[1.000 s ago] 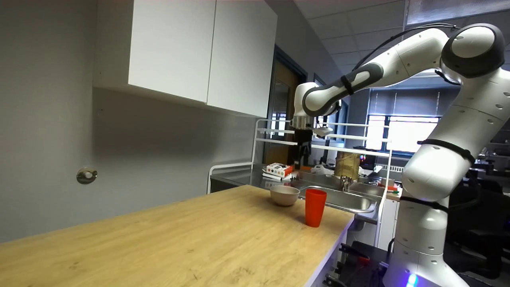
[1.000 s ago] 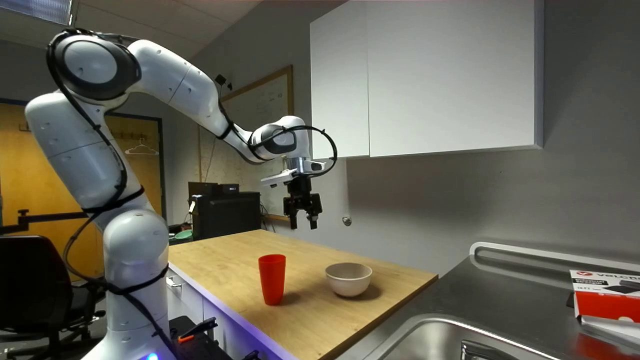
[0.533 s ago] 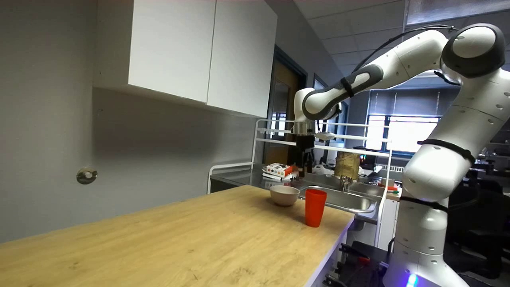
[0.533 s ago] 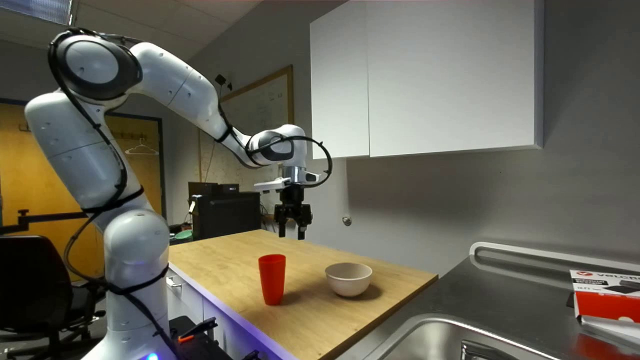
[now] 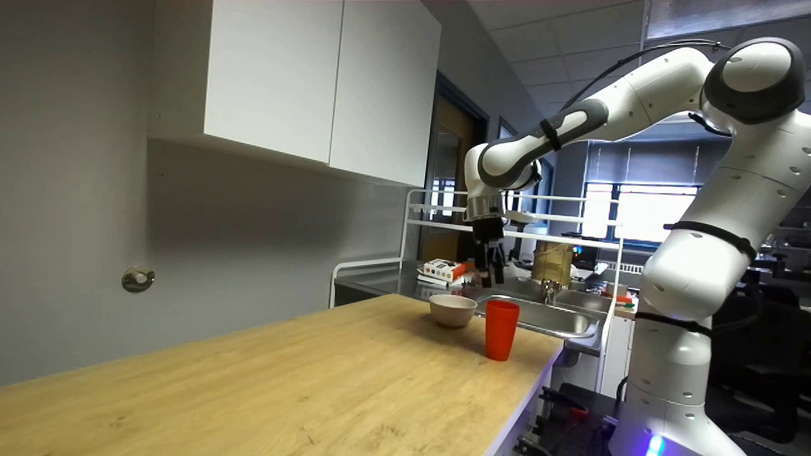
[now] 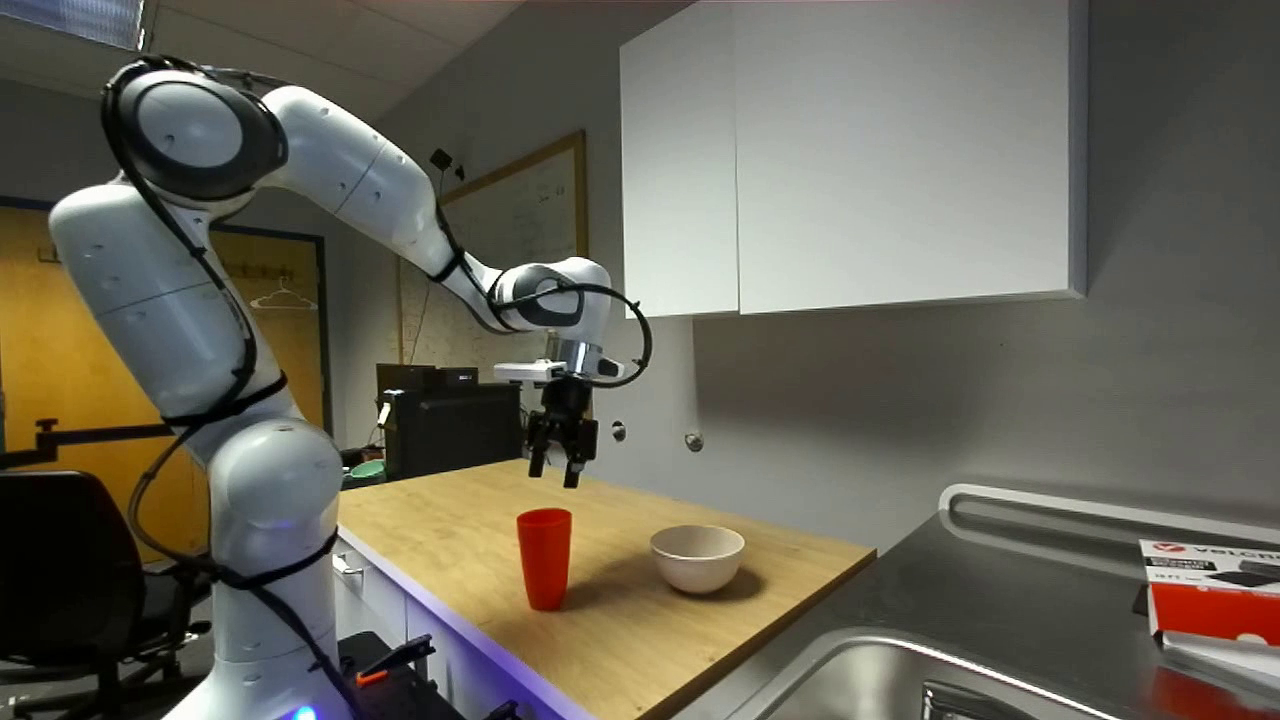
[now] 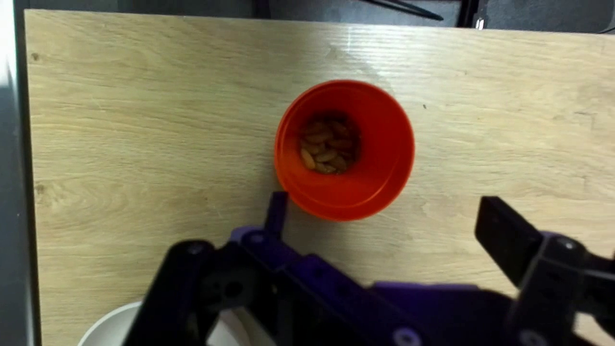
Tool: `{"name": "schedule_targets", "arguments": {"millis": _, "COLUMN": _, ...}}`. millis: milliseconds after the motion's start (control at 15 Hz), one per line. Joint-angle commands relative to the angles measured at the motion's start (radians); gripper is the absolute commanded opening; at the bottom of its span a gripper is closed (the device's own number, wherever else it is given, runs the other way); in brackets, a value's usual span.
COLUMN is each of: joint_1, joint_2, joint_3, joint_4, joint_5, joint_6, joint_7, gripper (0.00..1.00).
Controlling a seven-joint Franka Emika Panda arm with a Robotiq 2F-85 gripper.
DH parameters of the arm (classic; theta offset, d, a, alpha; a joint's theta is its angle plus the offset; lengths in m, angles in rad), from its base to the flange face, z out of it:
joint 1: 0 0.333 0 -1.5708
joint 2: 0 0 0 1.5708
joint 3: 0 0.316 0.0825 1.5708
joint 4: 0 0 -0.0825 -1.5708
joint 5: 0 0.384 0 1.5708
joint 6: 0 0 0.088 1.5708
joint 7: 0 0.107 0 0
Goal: Pour the contents from the orange cup into the bowl
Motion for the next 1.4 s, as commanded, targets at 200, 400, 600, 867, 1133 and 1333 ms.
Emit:
{"name": "schedule_targets", "arguments": {"millis": 200, "joint_1": 0.025, "joint_2": 0.064, "joint_3": -0.010, "joint_4": 0.044, "joint_5": 0.077, "joint_6": -0.097, "joint_7": -0.043, "gripper": 1.00}}
{"name": "schedule_targets", "arguments": {"millis": 400, "joint_1": 0.026, "joint_2": 0.109, "joint_3": -0.011, "joint_4": 0.066, "joint_5": 0.097, "joint_6": -0.106, "joint_7": -0.060, "gripper": 1.00}}
{"name": "schedule_targets", "arguments": {"millis": 600, "joint_1": 0.025, "joint_2": 0.159, "joint_3": -0.010, "joint_4": 0.091, "joint_5": 0.115, "joint_6": -0.112, "joint_7": -0.080, "gripper": 1.00}}
{"name": "schedule_targets", "arguments": {"millis": 867, "joint_1": 0.018, "joint_2": 0.221, "joint_3": -0.015, "joint_4": 0.125, "joint_5": 0.139, "joint_6": -0.116, "joint_7": -0.107, "gripper": 1.00}}
{"name": "schedule_targets", "arguments": {"millis": 1133, "joint_1": 0.006, "joint_2": 0.266, "joint_3": -0.027, "joint_4": 0.149, "joint_5": 0.171, "joint_6": -0.134, "joint_7": -0.136, "gripper": 1.00}}
{"name": "schedule_targets", "arguments": {"millis": 1333, "joint_1": -0.005, "joint_2": 0.287, "joint_3": -0.039, "joint_4": 0.160, "joint_5": 0.193, "joint_6": -0.146, "joint_7": -0.154, "gripper": 1.00}}
